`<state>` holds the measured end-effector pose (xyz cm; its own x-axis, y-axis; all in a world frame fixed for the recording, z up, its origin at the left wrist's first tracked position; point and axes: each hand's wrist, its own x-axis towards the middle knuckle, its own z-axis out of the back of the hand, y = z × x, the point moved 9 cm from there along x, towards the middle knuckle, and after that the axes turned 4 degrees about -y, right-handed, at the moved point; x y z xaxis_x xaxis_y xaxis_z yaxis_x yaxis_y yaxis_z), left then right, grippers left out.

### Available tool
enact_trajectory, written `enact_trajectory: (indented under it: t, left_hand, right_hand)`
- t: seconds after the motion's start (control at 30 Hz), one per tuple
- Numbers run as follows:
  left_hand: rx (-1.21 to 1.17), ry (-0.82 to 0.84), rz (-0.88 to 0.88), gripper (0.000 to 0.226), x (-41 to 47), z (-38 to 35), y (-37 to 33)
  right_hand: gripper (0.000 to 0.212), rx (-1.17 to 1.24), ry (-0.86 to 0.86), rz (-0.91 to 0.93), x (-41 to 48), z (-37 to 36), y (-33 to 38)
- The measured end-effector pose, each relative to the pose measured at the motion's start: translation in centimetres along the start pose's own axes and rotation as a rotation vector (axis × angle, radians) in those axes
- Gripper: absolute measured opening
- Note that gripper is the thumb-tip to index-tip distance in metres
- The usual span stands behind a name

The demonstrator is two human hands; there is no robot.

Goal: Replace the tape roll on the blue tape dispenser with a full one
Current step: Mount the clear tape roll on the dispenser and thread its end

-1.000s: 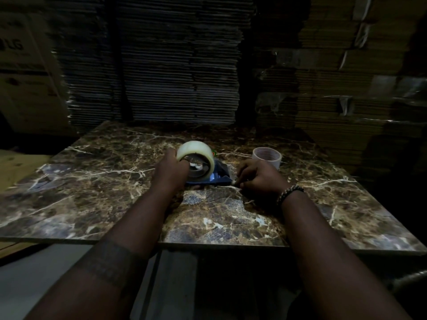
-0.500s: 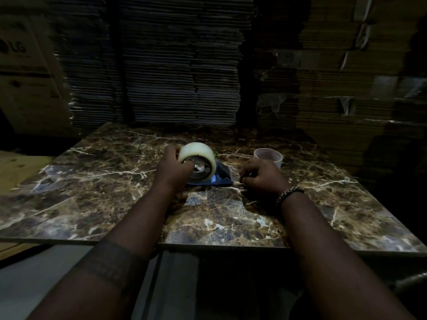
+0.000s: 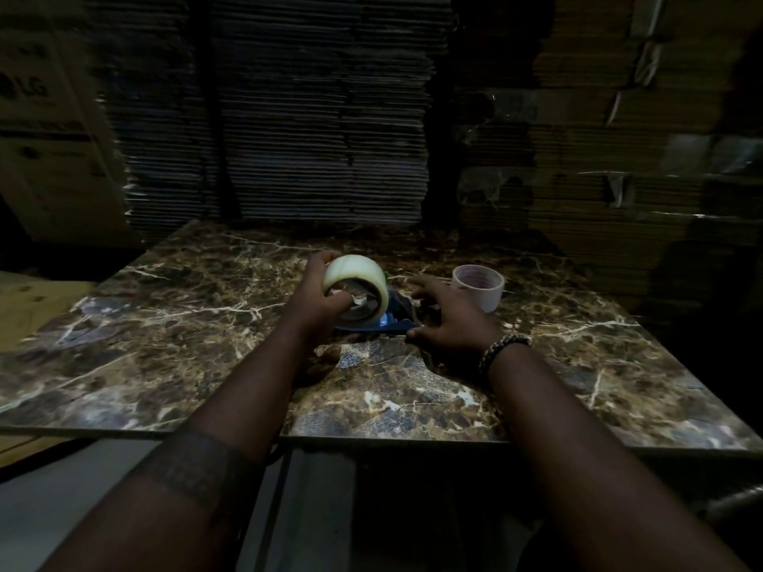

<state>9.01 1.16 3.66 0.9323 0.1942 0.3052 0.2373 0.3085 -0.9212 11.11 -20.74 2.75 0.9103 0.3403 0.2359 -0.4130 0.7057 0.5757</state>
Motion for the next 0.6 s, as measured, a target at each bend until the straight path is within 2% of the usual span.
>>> enact_trajectory:
  t: [0.37,0.6]
  left_hand:
    - [-0.062,0.018,-0.006,0.079,0.2,-0.5,0.0]
    - [-0.123,0.028,0.041,0.070,0.5,-0.3,0.8]
  right_hand:
    - [0.094,-0.017,-0.011,-0.014,0.4,0.1,-0.1]
    - [0.088,0.002,-0.035,-0.016,0.6,0.0,-0.3]
